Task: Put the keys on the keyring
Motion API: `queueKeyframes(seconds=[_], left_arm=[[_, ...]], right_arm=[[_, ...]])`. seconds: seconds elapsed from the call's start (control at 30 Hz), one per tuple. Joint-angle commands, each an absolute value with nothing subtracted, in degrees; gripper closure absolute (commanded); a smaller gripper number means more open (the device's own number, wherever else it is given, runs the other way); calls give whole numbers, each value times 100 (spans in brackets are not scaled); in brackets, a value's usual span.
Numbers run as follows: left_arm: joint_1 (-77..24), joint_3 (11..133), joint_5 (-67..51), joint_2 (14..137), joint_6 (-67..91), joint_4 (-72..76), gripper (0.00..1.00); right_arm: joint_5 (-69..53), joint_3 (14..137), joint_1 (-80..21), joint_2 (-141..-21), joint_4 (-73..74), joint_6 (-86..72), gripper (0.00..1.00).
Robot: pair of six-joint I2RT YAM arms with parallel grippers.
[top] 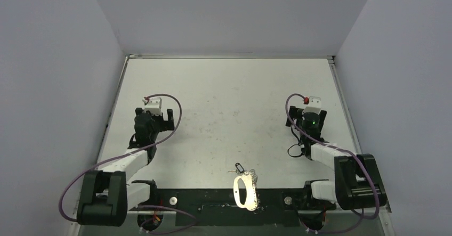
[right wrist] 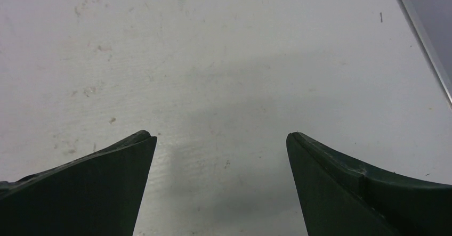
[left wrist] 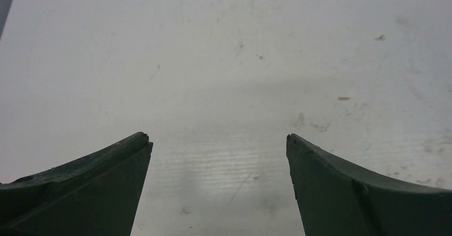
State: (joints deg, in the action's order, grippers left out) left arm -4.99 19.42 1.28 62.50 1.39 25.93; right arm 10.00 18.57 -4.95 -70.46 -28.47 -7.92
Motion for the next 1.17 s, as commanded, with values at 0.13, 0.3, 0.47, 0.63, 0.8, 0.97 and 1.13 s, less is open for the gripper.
queueKeyframes(seconds=[0.13, 0.3, 0.47, 0.63, 0.8, 0.97, 1.13], left_arm=[[50, 1666, 60, 7905, -215, 4956, 3], [672, 1643, -652, 9340, -38, 6552, 3], [758, 1609, -666, 9276, 111, 6485, 3], [755, 1822, -747, 9229, 70, 5973, 3], [714, 1827, -767, 9206, 26, 5947, 3], [701, 1958, -983, 9239, -170, 5710, 3], [694, 1959, -1003, 9239, -185, 5739, 3]], right_arm=[[1415, 1869, -502, -8106, -4767, -308, 0], [1396, 1686, -452, -9222, -6332, -326, 0], [1104, 2202, -476, -9281, -5272, -160, 0], [1147, 2344, -487, -9309, -5084, -175, 0], [1156, 2353, -501, -9302, -5066, -176, 0], [1151, 2355, -501, -9301, -5071, -176, 0], [1156, 2353, -495, -9299, -5071, -176, 0]])
